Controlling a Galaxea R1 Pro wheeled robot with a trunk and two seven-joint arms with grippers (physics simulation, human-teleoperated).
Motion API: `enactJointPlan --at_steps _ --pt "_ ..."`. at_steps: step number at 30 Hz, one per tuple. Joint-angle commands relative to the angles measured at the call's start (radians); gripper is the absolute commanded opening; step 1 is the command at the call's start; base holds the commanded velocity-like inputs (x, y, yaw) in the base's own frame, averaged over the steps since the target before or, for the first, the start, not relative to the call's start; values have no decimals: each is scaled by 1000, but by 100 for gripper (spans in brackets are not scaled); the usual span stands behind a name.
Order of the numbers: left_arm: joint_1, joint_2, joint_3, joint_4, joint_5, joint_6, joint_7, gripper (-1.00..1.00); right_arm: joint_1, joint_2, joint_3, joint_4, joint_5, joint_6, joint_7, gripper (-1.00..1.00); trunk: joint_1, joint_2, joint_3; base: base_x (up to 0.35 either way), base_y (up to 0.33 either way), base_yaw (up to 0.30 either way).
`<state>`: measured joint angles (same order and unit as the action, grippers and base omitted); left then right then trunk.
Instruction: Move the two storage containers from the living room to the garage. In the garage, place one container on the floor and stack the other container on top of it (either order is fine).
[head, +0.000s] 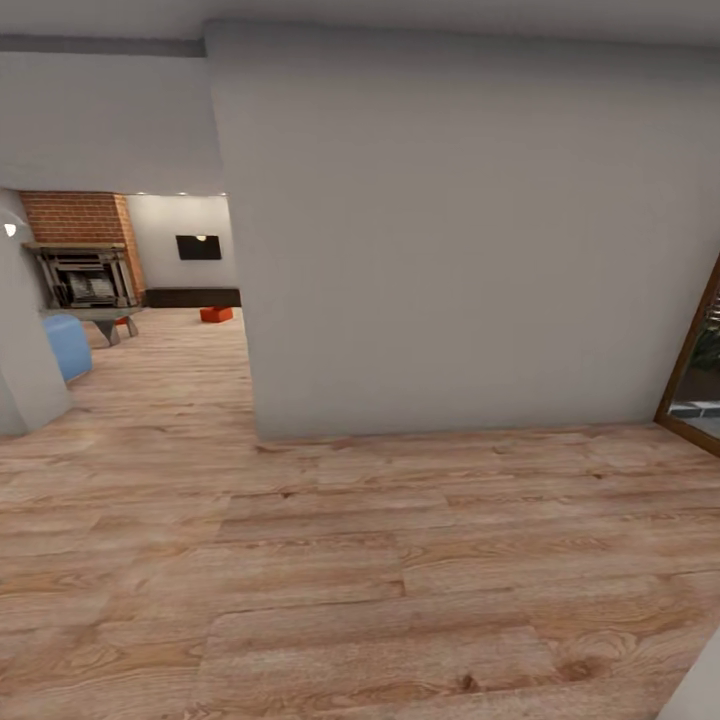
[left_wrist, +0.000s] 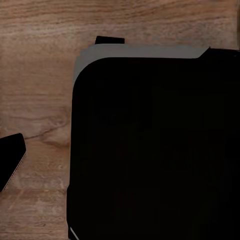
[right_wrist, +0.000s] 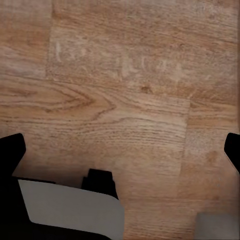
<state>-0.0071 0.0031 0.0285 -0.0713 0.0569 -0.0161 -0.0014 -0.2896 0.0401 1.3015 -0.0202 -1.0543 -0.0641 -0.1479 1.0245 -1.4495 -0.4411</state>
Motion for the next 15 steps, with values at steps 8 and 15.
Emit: enactJointPlan --at_steps 8,15 --pt "-1 0 2 1 6 -1 0 100 0 1 8 -1 -9 -1 -4 100 1 0 -1 323 0 3" --pt "-1 0 2 0 6 -1 0 100 0 -3 8 -1 -6 -2 -4 100 1 0 -1 323 0 217"
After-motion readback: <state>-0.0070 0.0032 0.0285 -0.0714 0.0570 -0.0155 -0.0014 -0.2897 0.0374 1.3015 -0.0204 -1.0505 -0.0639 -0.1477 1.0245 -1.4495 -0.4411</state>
